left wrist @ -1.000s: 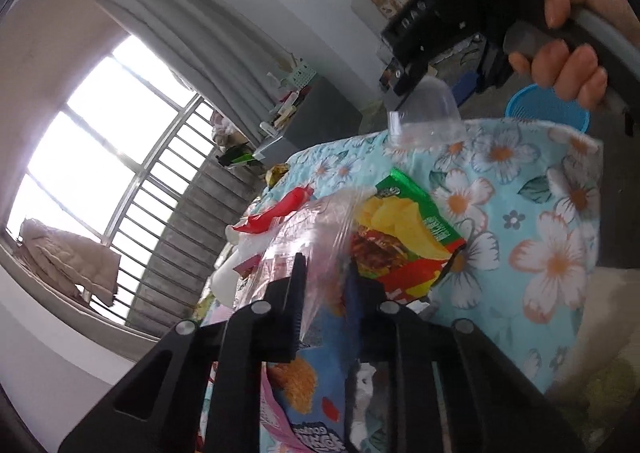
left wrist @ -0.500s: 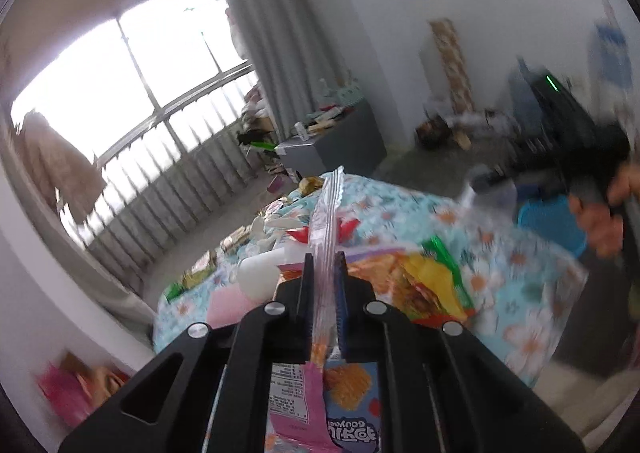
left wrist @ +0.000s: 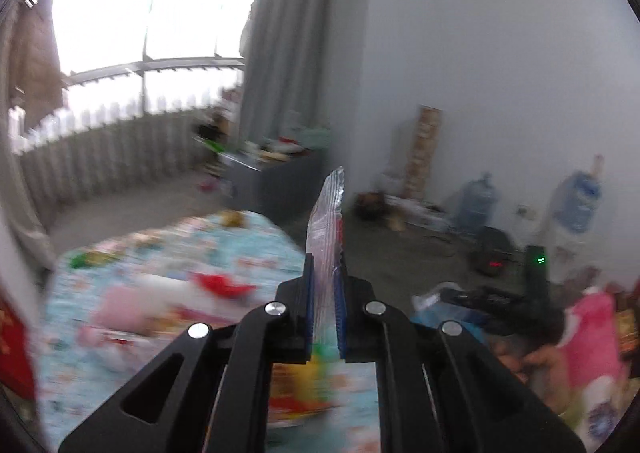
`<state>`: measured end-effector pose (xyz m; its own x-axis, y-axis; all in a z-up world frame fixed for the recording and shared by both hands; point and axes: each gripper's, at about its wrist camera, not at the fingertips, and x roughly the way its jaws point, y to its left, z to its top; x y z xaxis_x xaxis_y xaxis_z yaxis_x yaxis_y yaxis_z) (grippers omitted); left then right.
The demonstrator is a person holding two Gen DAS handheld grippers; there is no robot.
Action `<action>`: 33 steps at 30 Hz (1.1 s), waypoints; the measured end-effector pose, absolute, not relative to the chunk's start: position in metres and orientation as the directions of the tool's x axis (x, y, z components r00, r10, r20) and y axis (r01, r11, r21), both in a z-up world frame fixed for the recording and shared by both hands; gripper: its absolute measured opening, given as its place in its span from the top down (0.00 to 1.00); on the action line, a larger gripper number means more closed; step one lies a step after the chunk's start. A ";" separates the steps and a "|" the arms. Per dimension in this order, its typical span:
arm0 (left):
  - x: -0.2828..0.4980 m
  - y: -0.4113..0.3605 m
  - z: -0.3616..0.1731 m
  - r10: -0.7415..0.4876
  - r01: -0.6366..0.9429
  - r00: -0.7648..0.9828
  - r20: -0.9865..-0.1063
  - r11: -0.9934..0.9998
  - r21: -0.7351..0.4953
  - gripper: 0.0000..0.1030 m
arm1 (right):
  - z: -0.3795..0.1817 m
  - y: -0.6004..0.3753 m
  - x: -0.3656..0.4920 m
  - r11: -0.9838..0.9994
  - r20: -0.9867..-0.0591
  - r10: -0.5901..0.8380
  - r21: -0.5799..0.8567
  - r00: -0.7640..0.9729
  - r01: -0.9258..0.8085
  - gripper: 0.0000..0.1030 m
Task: Collect trash
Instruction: 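Open the right tool over the blue wastebasket while the left tool releases the zip bag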
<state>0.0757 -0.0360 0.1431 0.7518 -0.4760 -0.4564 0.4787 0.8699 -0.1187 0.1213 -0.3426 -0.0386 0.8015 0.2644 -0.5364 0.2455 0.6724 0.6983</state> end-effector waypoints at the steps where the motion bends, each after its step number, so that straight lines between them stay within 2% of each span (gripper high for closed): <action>1: 0.081 -0.051 0.139 -0.507 0.505 0.722 -0.470 0.851 -0.143 0.92 | -0.039 -0.354 0.115 0.670 -0.545 0.223 0.688 0.809 0.279 0.37; 4: 0.105 -0.111 0.120 -0.596 0.582 0.607 -0.526 0.784 -0.218 0.92 | -0.046 -0.393 0.092 0.639 -0.569 0.084 0.661 0.818 0.394 0.37; 8: 0.143 -0.192 0.085 -0.642 0.620 0.451 -0.620 0.725 -0.301 0.92 | -0.069 -0.441 0.069 0.546 -0.612 -0.058 0.642 0.789 0.538 0.37; 11: 0.169 -0.267 0.042 -0.599 0.617 0.333 -0.728 0.722 -0.312 0.91 | -0.094 -0.466 0.064 0.471 -0.647 -0.100 0.639 0.756 0.608 0.37; 13: 0.178 -0.301 0.018 -0.577 0.627 0.275 -0.769 0.714 -0.311 0.91 | -0.113 -0.482 0.065 0.419 -0.669 -0.114 0.637 0.734 0.646 0.37; 16: 0.189 -0.359 -0.024 -0.541 0.635 0.181 -0.821 0.702 -0.323 0.91 | -0.135 -0.498 0.069 0.359 -0.687 -0.117 0.644 0.717 0.675 0.37; 21: 0.205 -0.426 -0.081 -0.488 0.662 0.142 -0.861 0.694 -0.284 0.88 | -0.172 -0.525 0.088 0.272 -0.709 -0.121 0.649 0.695 0.710 0.36; 22: 0.207 -0.441 -0.096 -0.484 0.678 0.114 -0.868 0.676 -0.288 0.87 | -0.181 -0.532 0.090 0.262 -0.708 -0.124 0.652 0.695 0.711 0.35; 23: 0.209 -0.457 -0.111 -0.463 0.693 0.092 -0.882 0.666 -0.277 0.81 | -0.191 -0.539 0.095 0.251 -0.716 -0.132 0.645 0.686 0.722 0.29; 24: 0.212 -0.463 -0.123 -0.443 0.698 0.079 -0.893 0.664 -0.267 0.69 | -0.199 -0.546 0.092 0.238 -0.723 -0.136 0.640 0.678 0.730 0.25; 26: 0.215 -0.473 -0.143 -0.395 0.699 0.089 -0.914 0.679 -0.225 0.58 | -0.220 -0.556 0.095 0.204 -0.752 -0.114 0.622 0.649 0.756 0.22; 33: 0.215 -0.458 -0.133 -0.435 0.677 0.113 -0.893 0.691 -0.252 0.45 | -0.228 -0.555 0.083 0.168 -0.779 -0.116 0.596 0.616 0.785 0.20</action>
<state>0.2148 -0.4585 -0.1326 0.1127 -0.4355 -0.8931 0.6772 0.6914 -0.2517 0.0829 -0.5547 -0.2284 0.6161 -0.1161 -0.7790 0.7852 0.1685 0.5959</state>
